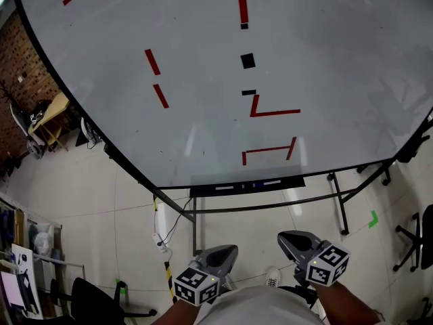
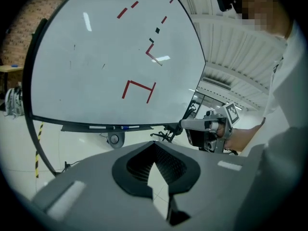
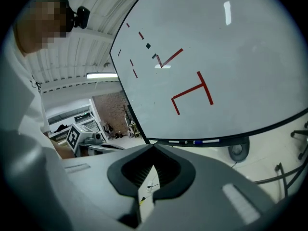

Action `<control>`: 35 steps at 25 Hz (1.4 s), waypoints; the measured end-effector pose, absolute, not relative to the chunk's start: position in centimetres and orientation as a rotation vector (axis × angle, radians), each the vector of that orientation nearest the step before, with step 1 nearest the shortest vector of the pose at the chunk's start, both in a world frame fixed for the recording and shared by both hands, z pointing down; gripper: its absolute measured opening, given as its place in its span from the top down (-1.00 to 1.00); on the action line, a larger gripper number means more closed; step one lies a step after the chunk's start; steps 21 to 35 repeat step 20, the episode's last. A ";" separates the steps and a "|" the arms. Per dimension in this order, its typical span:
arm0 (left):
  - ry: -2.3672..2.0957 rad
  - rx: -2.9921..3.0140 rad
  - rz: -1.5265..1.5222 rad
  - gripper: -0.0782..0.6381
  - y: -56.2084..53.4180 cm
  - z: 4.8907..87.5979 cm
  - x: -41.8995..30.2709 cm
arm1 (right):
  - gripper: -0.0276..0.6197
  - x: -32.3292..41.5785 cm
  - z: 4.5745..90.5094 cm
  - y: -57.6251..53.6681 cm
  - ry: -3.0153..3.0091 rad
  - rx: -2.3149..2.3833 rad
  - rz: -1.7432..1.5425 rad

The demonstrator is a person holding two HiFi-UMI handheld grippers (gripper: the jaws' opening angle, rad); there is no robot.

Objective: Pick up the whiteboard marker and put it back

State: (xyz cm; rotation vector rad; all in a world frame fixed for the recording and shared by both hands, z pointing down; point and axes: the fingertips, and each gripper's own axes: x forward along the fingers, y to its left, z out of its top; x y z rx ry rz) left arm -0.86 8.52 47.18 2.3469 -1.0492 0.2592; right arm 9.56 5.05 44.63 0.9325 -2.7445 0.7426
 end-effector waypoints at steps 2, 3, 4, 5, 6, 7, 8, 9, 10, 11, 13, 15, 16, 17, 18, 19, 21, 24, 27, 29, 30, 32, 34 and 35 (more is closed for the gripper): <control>-1.028 2.354 0.274 0.74 8.8 47.4 -1.3 | 0.91 9.0 44.7 5.3 -2.737 0.956 0.747; -1.017 2.359 0.281 0.74 8.9 47.4 -1.4 | 0.91 8.8 44.7 5.5 -2.732 0.966 0.747; -1.007 2.365 0.285 0.74 8.9 47.4 -1.6 | 0.91 8.5 44.8 5.7 -2.726 0.972 0.749; -0.998 2.369 0.286 0.74 8.9 47.4 -1.7 | 0.91 8.3 45.0 6.0 -2.719 0.976 0.752; -0.991 2.374 0.284 0.74 8.9 47.3 -1.8 | 0.91 8.1 45.2 6.2 -2.712 0.979 0.755; -0.985 2.377 0.280 0.74 8.9 47.2 -2.0 | 0.91 8.0 45.3 6.4 -2.705 0.982 0.758; -0.982 2.381 0.275 0.74 8.8 47.2 -2.1 | 0.91 7.9 45.4 6.5 -2.699 0.984 0.760; -0.979 2.383 0.271 0.74 8.8 47.1 -2.2 | 0.91 7.9 45.5 6.6 -2.694 0.986 0.762; -0.978 2.384 0.269 0.74 8.9 47.1 -2.3 | 0.91 8.0 45.5 6.7 -2.690 0.988 0.763; -0.976 2.386 0.268 0.74 8.9 47.2 -2.3 | 0.91 8.0 45.5 6.8 -2.685 0.990 0.765; -0.972 2.384 0.264 0.74 9.1 47.3 -2.3 | 0.91 8.2 45.5 6.9 -2.677 0.993 0.765; -0.966 2.368 0.247 0.74 9.2 47.4 -2.3 | 0.91 8.2 45.5 7.0 -2.674 0.991 0.768; -0.961 2.356 0.235 0.74 9.2 47.4 -2.3 | 0.91 8.2 45.5 7.1 -2.673 0.990 0.768; -0.957 2.346 0.225 0.74 9.3 47.5 -2.3 | 0.91 8.3 45.4 7.1 -2.672 0.990 0.767; -0.955 2.338 0.217 0.74 9.4 47.5 -2.3 | 0.91 8.3 45.3 7.2 -2.671 0.991 0.766; -0.953 2.333 0.212 0.74 9.4 47.5 -2.3 | 0.91 8.3 45.3 7.3 -2.670 0.990 0.766; -0.952 2.330 0.207 0.74 9.5 47.4 -2.3 | 0.91 8.4 45.2 7.3 -2.670 0.990 0.766; -0.952 2.330 0.207 0.74 9.5 47.4 -2.3 | 0.91 8.4 45.2 7.3 -2.670 0.990 0.766; -0.952 2.330 0.207 0.74 9.5 47.4 -2.3 | 0.91 8.4 45.2 7.3 -2.670 0.990 0.766; -0.952 2.330 0.207 0.74 9.5 47.4 -2.3 | 0.91 8.4 45.2 7.3 -2.670 0.990 0.766; -0.952 2.330 0.207 0.74 9.5 47.4 -2.3 | 0.91 8.4 45.2 7.3 -2.670 0.990 0.766; -0.952 2.330 0.207 0.74 9.5 47.4 -2.3 | 0.91 8.4 45.2 7.3 -2.670 0.990 0.766; -0.952 2.330 0.207 0.74 9.5 47.4 -2.3 | 0.91 8.4 45.2 7.3 -2.670 0.990 0.766; -0.952 2.330 0.207 0.74 9.5 47.4 -2.3 | 0.91 8.4 45.2 7.3 -2.670 0.990 0.766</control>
